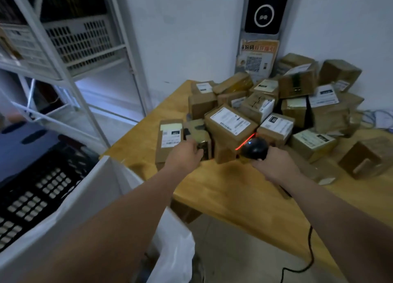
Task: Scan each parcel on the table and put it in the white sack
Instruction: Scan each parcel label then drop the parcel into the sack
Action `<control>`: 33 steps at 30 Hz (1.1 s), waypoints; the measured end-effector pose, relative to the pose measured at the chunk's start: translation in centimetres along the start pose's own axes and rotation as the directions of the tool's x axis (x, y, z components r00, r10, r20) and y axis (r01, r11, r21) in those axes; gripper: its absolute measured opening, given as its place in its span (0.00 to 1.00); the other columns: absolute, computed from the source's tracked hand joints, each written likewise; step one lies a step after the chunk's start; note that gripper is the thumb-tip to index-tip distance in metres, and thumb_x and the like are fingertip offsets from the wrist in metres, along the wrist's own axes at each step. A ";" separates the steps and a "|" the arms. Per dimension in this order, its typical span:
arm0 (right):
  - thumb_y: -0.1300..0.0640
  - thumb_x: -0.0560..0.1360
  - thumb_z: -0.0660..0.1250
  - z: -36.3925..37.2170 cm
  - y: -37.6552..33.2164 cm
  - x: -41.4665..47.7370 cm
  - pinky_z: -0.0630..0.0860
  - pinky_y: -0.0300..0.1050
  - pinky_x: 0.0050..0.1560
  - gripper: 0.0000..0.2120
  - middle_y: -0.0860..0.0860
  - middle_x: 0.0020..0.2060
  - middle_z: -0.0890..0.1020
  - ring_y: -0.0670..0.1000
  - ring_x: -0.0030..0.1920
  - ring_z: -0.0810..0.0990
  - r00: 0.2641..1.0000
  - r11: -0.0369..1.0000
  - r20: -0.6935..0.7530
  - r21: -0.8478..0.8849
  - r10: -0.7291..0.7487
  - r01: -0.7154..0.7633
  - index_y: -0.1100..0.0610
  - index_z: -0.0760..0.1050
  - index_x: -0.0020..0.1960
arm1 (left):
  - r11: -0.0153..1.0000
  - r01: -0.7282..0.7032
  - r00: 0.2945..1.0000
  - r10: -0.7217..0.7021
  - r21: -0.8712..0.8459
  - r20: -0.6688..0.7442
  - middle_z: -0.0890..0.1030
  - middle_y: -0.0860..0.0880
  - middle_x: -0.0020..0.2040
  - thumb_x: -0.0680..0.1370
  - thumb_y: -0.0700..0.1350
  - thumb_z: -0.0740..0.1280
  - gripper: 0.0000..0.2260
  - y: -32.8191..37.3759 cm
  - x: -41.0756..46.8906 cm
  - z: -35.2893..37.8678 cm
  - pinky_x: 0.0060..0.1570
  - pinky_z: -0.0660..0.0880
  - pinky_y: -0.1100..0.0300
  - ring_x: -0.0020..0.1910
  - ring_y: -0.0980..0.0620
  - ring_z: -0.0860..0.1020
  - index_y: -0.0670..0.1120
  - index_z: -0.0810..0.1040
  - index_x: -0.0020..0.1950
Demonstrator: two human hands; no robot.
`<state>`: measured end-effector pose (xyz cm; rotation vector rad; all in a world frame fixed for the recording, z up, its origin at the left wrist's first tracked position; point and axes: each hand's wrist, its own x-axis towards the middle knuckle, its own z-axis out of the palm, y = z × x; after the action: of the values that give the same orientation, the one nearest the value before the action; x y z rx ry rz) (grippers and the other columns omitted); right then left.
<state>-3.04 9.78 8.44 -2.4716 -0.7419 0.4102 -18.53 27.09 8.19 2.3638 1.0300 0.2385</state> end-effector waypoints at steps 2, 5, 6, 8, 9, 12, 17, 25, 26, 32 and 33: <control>0.54 0.72 0.69 -0.8 -0.6 2.3 0.77 0.48 0.37 0.08 0.54 0.33 0.80 0.54 0.36 0.79 0.998 0.997 -0.053 0.072 -0.019 0.023 0.56 0.74 0.37 | 0.998 0.005 1.000 -0.004 -0.058 0.010 0.78 0.45 0.57 0.81 0.49 0.61 0.16 0.8 3.0 0.2 0.48 0.72 0.56 0.52 0.48 0.76 0.44 0.73 0.66; 0.55 0.70 0.70 -1.5 -1.8 6.2 0.81 0.55 0.43 0.07 0.56 0.33 0.82 0.56 0.36 0.82 0.994 0.969 -0.111 0.245 0.000 0.028 0.60 0.77 0.39 | 0.977 0.035 0.999 -0.029 -0.211 0.032 0.76 0.47 0.60 0.81 0.48 0.62 0.18 1.9 7.5 0.5 0.53 0.71 0.56 0.55 0.48 0.75 0.44 0.70 0.69; 0.55 0.70 0.70 -1.8 -2.3 7.4 0.82 0.55 0.44 0.08 0.57 0.33 0.82 0.56 0.35 0.82 0.995 0.959 -0.102 0.283 0.017 0.013 0.61 0.78 0.39 | 0.963 0.050 0.998 -0.039 -0.265 0.044 0.75 0.47 0.61 0.81 0.48 0.62 0.18 2.2 8.9 0.8 0.56 0.71 0.55 0.57 0.48 0.74 0.45 0.69 0.70; 0.56 0.71 0.70 -2.1 -3.0 9.8 0.79 0.52 0.44 0.08 0.57 0.33 0.82 0.55 0.36 0.81 0.997 0.952 -0.067 0.305 0.036 -0.014 0.62 0.78 0.38 | 0.946 0.099 0.994 -0.080 -0.309 0.074 0.70 0.45 0.68 0.81 0.51 0.63 0.21 2.5 11.9 1.4 0.61 0.68 0.53 0.63 0.46 0.71 0.45 0.66 0.72; 0.56 0.71 0.71 -2.0 -3.2 10.9 0.78 0.49 0.43 0.08 0.56 0.33 0.82 0.54 0.38 0.81 0.998 0.953 -0.052 0.301 0.030 -0.013 0.60 0.77 0.38 | 0.946 0.122 0.991 -0.101 -0.301 0.086 0.66 0.44 0.70 0.80 0.53 0.63 0.24 2.6 13.3 1.7 0.62 0.66 0.53 0.66 0.45 0.68 0.45 0.64 0.73; 0.55 0.72 0.72 -1.2 -3.6 13.2 0.73 0.46 0.42 0.07 0.53 0.36 0.81 0.52 0.42 0.80 1.000 0.957 -0.004 0.289 0.013 -0.012 0.59 0.78 0.42 | 0.942 0.177 0.982 -0.151 -0.286 0.110 0.64 0.43 0.73 0.78 0.58 0.64 0.32 2.6 17.3 2.4 0.66 0.65 0.52 0.71 0.43 0.65 0.45 0.59 0.76; 0.55 0.72 0.72 0.5 -3.8 14.7 0.72 0.45 0.47 0.12 0.51 0.45 0.80 0.51 0.47 0.77 0.991 0.937 -0.075 0.341 0.107 -0.076 0.54 0.75 0.54 | 0.893 0.307 0.939 -0.227 -0.330 0.257 0.66 0.45 0.74 0.77 0.64 0.62 0.36 2.7 20.9 3.5 0.68 0.66 0.49 0.71 0.43 0.67 0.45 0.59 0.77; 0.58 0.72 0.72 1.7 -3.3 15.1 0.80 0.47 0.49 0.17 0.51 0.48 0.84 0.49 0.47 0.83 0.981 0.740 0.005 0.655 0.195 -0.151 0.54 0.75 0.60 | 0.805 0.291 0.957 -0.240 -0.517 0.165 0.74 0.47 0.65 0.78 0.58 0.65 0.26 3.2 20.7 4.4 0.54 0.72 0.55 0.61 0.47 0.74 0.46 0.68 0.71; 0.58 0.72 0.72 1.5 -3.2 15.2 0.81 0.48 0.49 0.16 0.51 0.47 0.84 0.49 0.47 0.84 0.982 0.740 0.004 0.657 0.188 -0.144 0.54 0.76 0.59 | 0.779 0.275 0.961 -0.240 -0.564 0.138 0.76 0.47 0.62 0.78 0.57 0.66 0.23 3.3 20.5 4.1 0.52 0.74 0.54 0.57 0.48 0.75 0.47 0.70 0.68; 0.59 0.71 0.72 0.9 -2.6 14.8 0.78 0.44 0.41 0.14 0.52 0.44 0.84 0.49 0.44 0.83 0.983 0.675 -0.004 0.727 0.186 -0.125 0.58 0.78 0.56 | 0.735 0.233 0.968 -0.236 -0.636 0.082 0.78 0.46 0.53 0.75 0.57 0.69 0.15 3.4 18.6 1.6 0.41 0.78 0.53 0.49 0.47 0.78 0.49 0.70 0.51; 0.59 0.71 0.73 0.8 -2.6 14.6 0.76 0.41 0.38 0.14 0.52 0.44 0.84 0.48 0.43 0.83 0.984 0.661 -0.002 0.741 0.176 -0.116 0.58 0.78 0.56 | 0.743 0.238 0.968 -0.232 -0.625 0.092 0.78 0.46 0.53 0.75 0.58 0.69 0.16 3.4 18.1 1.2 0.42 0.77 0.55 0.48 0.49 0.77 0.49 0.69 0.51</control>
<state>7.28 20.40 7.31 -1.7434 -0.2443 0.5459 -3.48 37.72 8.15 1.6031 1.0292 0.4077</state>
